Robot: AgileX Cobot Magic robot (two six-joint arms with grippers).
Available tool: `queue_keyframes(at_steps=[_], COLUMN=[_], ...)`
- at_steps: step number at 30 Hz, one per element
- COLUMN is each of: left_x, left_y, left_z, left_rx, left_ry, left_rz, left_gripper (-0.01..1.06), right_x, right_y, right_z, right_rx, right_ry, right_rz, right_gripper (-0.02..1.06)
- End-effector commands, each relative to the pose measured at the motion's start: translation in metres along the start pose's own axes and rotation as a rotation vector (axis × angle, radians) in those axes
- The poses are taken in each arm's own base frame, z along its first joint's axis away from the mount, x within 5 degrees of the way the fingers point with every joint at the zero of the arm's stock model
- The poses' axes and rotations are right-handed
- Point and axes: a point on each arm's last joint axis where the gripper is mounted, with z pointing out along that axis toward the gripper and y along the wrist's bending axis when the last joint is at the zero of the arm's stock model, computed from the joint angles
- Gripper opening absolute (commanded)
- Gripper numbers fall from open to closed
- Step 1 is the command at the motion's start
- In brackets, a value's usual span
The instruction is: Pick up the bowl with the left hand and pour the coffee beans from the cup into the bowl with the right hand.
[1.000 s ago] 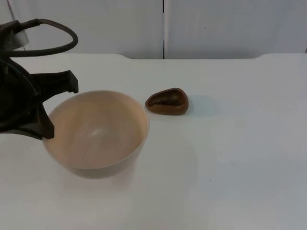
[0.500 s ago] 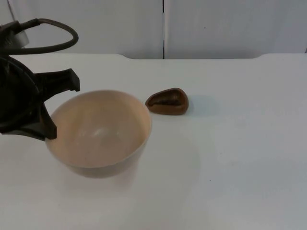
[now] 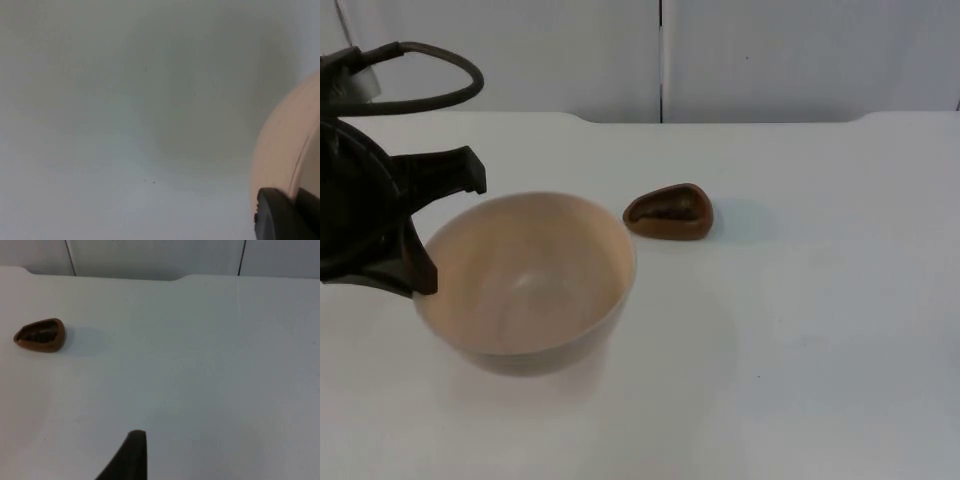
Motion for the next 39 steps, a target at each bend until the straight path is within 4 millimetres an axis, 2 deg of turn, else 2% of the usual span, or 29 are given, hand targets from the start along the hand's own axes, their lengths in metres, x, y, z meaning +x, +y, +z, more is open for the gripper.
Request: queue_keyframes(at_steps=[1,3,4,12,19,30,34,35,39], left_x=[0.001,0.001,0.001,0.001,0.001,0.002,0.002,0.002,0.002], left_y=[0.0,-0.001,-0.001,-0.001,-0.001,-0.001,-0.001,-0.001,-0.001], left_z=[-0.002,-0.002,-0.002,-0.002,-0.002,-0.002,-0.002,-0.002,-0.002], left_rx=[0.011,0.017,0.017,0.018,0.016,0.016,0.015,0.015,0.014], left_ry=[-0.002,0.004,0.004,0.006,0.006,0.007,0.01,0.01,0.013], left_rz=[-0.02,-0.03,-0.03,-0.032,-0.029,-0.029,-0.029,-0.029,-0.029], left_gripper=[0.0,0.0,0.0,0.0,0.0,0.0,0.0,0.0,0.0], right_x=[-0.018,-0.033,-0.033,-0.075,-0.092,-0.09,-0.087,-0.087,-0.089], right_y=[-0.001,-0.001,-0.001,-0.001,0.0,0.007,0.01,0.01,0.013], right_z=[0.008,0.017,0.017,0.049,0.072,0.101,0.122,0.122,0.151], right_rx=[0.007,0.006,0.006,0.005,-0.004,-0.09,-0.114,-0.114,-0.147], right_ry=[0.008,0.04,0.04,0.124,0.186,0.296,0.363,0.363,0.469], right_rz=[-0.006,-0.006,-0.006,-0.007,0.0,-0.028,-0.025,-0.025,0.009], right_gripper=[1.05,1.05,1.05,1.05,1.05,1.05,1.05,1.05,1.05])
